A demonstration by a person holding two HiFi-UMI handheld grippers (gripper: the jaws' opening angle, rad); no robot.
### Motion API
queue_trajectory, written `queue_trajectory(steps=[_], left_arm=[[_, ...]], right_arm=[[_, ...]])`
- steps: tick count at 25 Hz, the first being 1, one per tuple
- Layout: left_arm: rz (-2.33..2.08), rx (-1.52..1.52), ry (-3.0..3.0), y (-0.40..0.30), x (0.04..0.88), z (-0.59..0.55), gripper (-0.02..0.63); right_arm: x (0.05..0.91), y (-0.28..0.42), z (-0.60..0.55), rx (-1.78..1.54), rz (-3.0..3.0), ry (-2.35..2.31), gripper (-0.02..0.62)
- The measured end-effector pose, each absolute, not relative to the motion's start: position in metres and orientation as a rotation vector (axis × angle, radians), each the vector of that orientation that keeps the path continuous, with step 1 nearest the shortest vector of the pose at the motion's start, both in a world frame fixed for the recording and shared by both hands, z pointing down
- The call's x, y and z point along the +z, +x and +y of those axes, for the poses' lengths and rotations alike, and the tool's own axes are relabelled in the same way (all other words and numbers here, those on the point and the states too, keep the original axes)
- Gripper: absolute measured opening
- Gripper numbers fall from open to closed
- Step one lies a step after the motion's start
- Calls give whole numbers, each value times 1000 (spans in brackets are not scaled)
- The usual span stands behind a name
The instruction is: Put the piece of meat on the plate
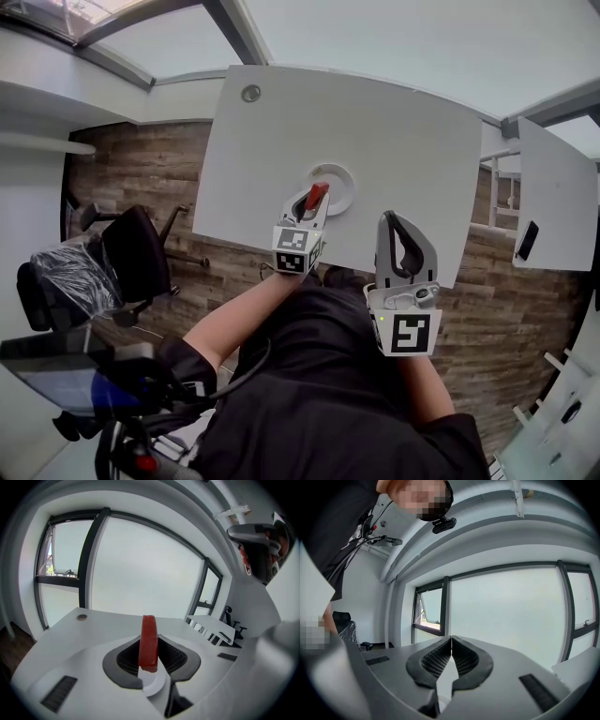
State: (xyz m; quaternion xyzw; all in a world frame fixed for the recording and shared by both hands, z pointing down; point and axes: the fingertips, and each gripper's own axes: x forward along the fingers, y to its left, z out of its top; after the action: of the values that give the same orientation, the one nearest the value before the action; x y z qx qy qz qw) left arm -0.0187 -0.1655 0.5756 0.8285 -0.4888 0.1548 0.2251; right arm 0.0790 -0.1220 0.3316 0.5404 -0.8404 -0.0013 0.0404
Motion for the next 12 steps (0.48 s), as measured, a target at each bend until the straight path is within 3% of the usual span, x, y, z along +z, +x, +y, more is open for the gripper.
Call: queue_trajectory(steps=[12], left_arm=[[-1306,631,2288,-11,629,-173,98]], right_arm=[[330,94,-129,-20,-2560,1664,6]])
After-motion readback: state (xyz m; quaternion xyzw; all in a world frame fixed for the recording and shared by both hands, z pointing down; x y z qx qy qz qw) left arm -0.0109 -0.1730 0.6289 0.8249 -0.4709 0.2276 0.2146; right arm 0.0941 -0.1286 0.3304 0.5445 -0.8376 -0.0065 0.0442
